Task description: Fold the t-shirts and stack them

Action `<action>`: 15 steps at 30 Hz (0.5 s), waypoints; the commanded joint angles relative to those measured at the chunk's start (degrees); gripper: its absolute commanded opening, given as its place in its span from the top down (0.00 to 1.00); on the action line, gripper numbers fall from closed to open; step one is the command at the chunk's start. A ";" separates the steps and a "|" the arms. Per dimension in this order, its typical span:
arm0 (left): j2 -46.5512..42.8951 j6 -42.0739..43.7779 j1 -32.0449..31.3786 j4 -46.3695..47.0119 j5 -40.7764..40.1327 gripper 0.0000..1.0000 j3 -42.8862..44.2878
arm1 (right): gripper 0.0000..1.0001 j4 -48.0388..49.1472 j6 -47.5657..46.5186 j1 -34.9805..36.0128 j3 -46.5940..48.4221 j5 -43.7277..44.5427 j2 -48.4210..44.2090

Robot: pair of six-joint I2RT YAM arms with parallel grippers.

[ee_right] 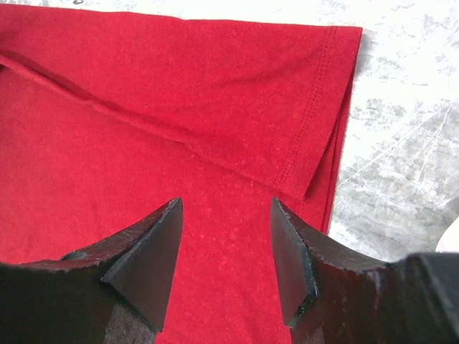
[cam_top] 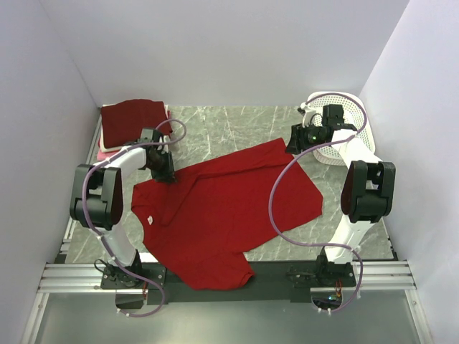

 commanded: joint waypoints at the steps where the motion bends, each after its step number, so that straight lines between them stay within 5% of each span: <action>1: 1.14 1.14 -0.18 0.04 1.28 0.72 0.62 | 0.41 -0.21 -0.19 -0.09 0.57 -1.29 -1.70; 4: 0.62 0.88 -0.18 0.22 3.04 0.99 0.18 | 0.41 -0.39 -0.28 -0.18 0.74 -1.55 -1.79; 15: -14.83 -2.55 -3.26 3.64 14.73 0.99 -11.58 | 0.41 -0.65 -0.19 -0.97 0.74 -2.34 -2.67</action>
